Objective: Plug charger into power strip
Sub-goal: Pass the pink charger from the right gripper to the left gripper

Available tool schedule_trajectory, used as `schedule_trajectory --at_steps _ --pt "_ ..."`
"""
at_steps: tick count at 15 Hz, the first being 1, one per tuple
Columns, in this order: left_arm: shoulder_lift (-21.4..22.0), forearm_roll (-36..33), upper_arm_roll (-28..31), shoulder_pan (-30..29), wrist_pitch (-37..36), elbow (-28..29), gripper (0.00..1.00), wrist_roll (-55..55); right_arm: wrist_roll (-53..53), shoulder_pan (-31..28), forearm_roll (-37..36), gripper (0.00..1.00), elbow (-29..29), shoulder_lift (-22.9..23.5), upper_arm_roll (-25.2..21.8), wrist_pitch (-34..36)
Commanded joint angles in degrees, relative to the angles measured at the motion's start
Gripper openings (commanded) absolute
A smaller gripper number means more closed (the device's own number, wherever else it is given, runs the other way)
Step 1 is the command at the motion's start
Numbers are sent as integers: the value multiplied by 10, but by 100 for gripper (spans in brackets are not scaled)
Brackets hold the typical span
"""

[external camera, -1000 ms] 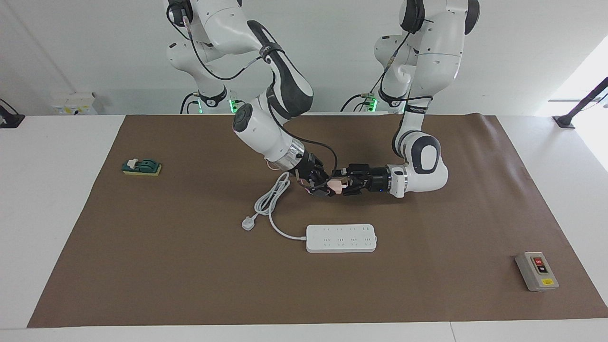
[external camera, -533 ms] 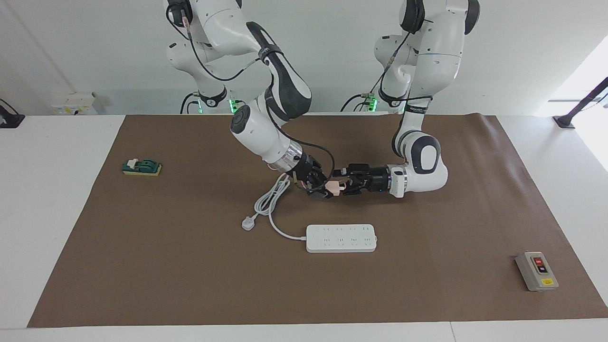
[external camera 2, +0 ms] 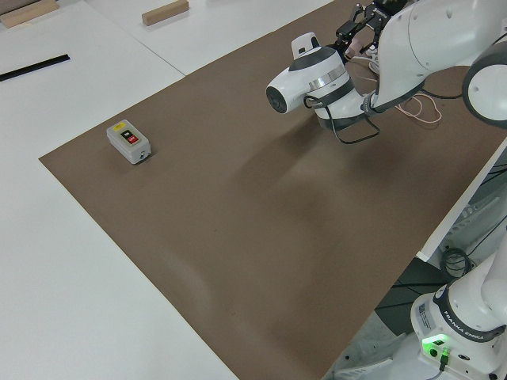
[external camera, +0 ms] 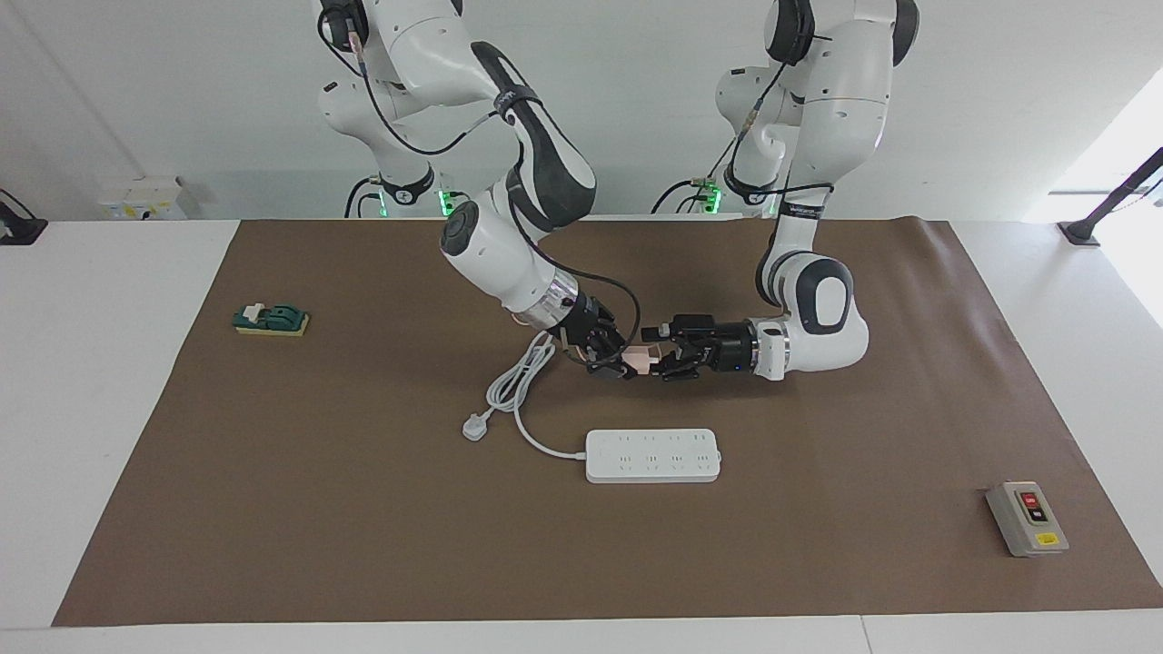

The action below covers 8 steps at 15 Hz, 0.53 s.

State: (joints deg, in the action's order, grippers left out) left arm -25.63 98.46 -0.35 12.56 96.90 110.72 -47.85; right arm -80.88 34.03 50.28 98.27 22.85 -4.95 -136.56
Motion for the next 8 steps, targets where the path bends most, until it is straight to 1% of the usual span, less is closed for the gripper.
schedule_trajectory --at_steps 1,3,8 --pt "-16 -6 3 3 2 -23 99 -7 -3 -6 9 0 -10 4 3 6" --pt "-18 -6 3 2 2 -29 99 -6 -3 -5 9 0 -11 4 3 7" --pt "-19 -7 4 3 2 -23 98 -7 -3 -7 10 0 -14 4 3 17"
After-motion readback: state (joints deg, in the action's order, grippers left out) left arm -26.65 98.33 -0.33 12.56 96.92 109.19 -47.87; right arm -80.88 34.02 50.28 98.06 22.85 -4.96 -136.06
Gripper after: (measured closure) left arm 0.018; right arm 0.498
